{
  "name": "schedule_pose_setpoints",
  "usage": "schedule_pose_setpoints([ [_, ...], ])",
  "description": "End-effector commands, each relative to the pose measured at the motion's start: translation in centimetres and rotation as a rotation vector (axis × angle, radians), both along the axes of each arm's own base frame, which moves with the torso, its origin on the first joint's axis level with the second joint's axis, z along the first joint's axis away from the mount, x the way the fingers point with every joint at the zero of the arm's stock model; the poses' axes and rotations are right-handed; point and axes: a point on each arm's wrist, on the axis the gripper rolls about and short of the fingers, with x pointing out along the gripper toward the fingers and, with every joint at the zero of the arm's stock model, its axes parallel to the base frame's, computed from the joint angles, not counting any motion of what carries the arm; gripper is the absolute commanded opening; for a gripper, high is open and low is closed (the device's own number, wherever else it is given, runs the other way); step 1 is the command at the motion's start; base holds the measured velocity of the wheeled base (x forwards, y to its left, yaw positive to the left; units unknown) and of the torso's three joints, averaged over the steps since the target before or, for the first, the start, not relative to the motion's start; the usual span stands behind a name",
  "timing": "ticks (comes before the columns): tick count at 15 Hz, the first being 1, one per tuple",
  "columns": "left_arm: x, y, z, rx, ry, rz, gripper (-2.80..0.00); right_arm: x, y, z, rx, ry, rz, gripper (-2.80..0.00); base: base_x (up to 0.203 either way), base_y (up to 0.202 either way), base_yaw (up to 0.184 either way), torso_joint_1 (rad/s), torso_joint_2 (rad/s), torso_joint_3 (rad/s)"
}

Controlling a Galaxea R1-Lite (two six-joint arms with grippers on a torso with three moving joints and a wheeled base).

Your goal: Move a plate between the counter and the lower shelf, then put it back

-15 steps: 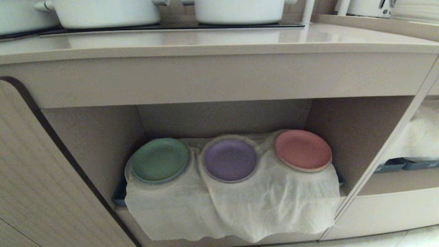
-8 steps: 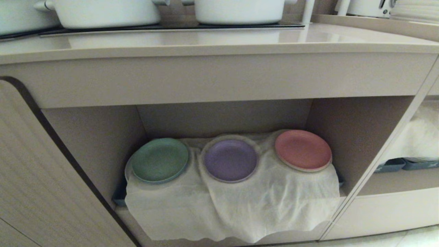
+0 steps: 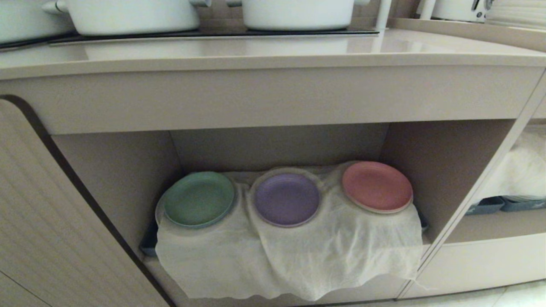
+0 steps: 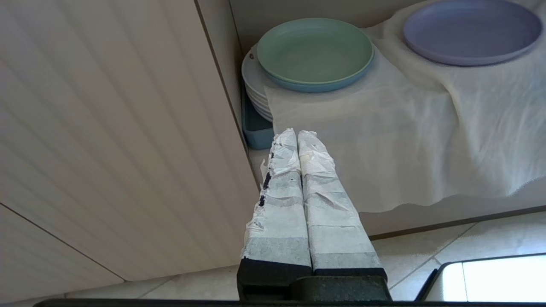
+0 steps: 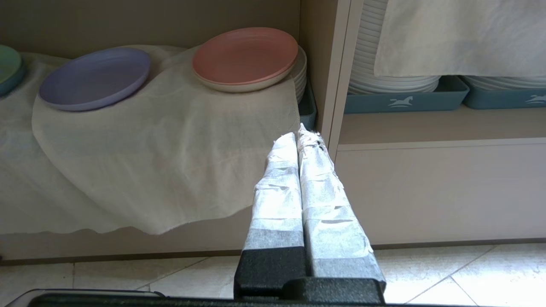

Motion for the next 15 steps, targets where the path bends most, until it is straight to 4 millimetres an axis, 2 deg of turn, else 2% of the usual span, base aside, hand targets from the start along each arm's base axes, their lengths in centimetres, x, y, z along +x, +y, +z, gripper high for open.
schedule_pose_setpoints([
  [1,0.01,0.00,-0.01,-0.008,0.002,0.001,-2.80,0.01,0.00,0.00,-0.001,0.001,0.000,-2.80,0.000,0.000,0.000,0.000,0.00,0.000],
  [5,0.18,0.03,-0.08,-0.090,-0.024,0.016,-2.80,0.01,0.00,0.00,0.000,0.001,0.000,-2.80,0.000,0.000,0.000,0.000,0.00,0.000],
  [7,0.41,0.04,-0.09,-0.097,-0.075,0.018,-2.80,0.01,0.00,0.00,0.000,0.001,0.000,-2.80,0.000,0.000,0.000,0.000,0.00,0.000],
  [15,0.42,0.05,-0.21,-0.113,-0.064,0.022,-2.80,0.01,0.00,0.00,0.000,0.001,0.000,-2.80,0.000,0.000,0.000,0.000,0.00,0.000],
])
